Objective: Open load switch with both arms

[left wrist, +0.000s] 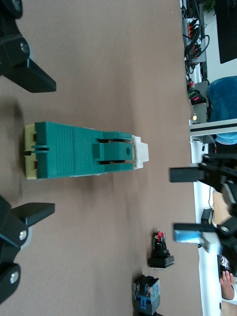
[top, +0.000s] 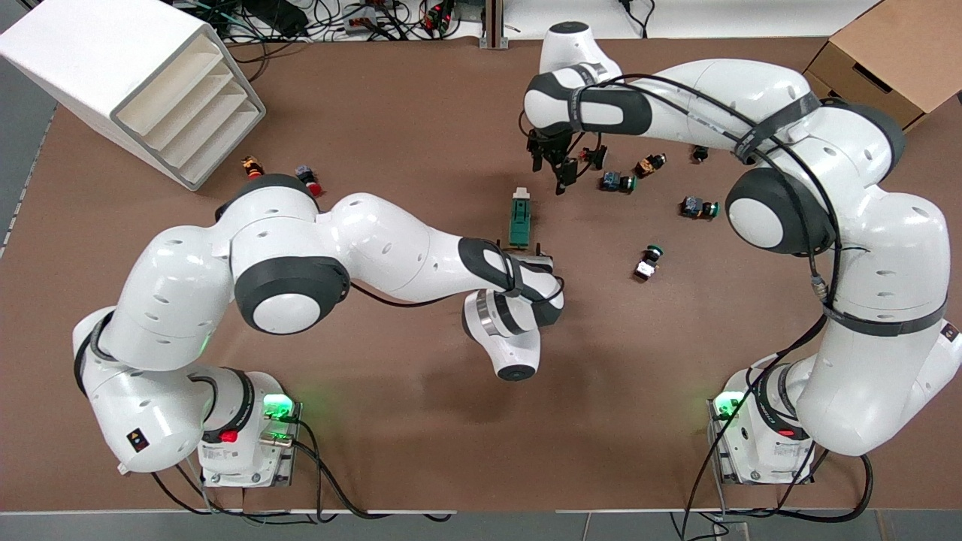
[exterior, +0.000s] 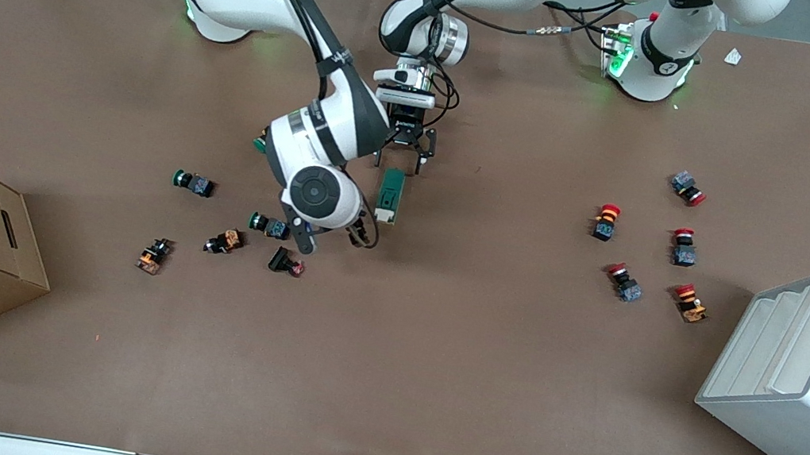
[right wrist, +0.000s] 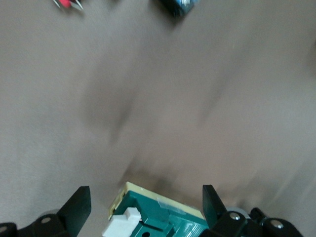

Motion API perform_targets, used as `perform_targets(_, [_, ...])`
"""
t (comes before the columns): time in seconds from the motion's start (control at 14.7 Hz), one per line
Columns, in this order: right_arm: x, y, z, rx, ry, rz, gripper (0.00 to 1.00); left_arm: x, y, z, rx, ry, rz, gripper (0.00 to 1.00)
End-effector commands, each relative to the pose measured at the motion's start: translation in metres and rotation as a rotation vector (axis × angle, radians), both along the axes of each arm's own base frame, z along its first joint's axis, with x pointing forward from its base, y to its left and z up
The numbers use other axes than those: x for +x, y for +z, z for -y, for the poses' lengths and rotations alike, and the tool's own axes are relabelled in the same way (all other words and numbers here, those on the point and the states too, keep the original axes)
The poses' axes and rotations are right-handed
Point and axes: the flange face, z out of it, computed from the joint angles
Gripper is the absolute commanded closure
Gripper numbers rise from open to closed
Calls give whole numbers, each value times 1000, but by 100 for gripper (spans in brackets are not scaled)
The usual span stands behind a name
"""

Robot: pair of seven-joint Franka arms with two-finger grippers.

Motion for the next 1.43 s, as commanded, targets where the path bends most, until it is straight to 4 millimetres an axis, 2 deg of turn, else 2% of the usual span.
perform_targets(0.0, [-6,-4,-11,23,-58,-31,0,4,-8,1,-3,-11,21,2])
perform_targets(0.61, [-21,-32,-30,-17,-137,-40,0,3,-13,0,-17,4,11,2])
perform_targets(0.95, [-35,-25,-47,-37,-133,-57,0,1,-17,-1,-12,2,7,1])
perform_targets(1.36, [-47,4,-52,-112,-71,-185,0,1,-18,-2,-1,-1,5,1])
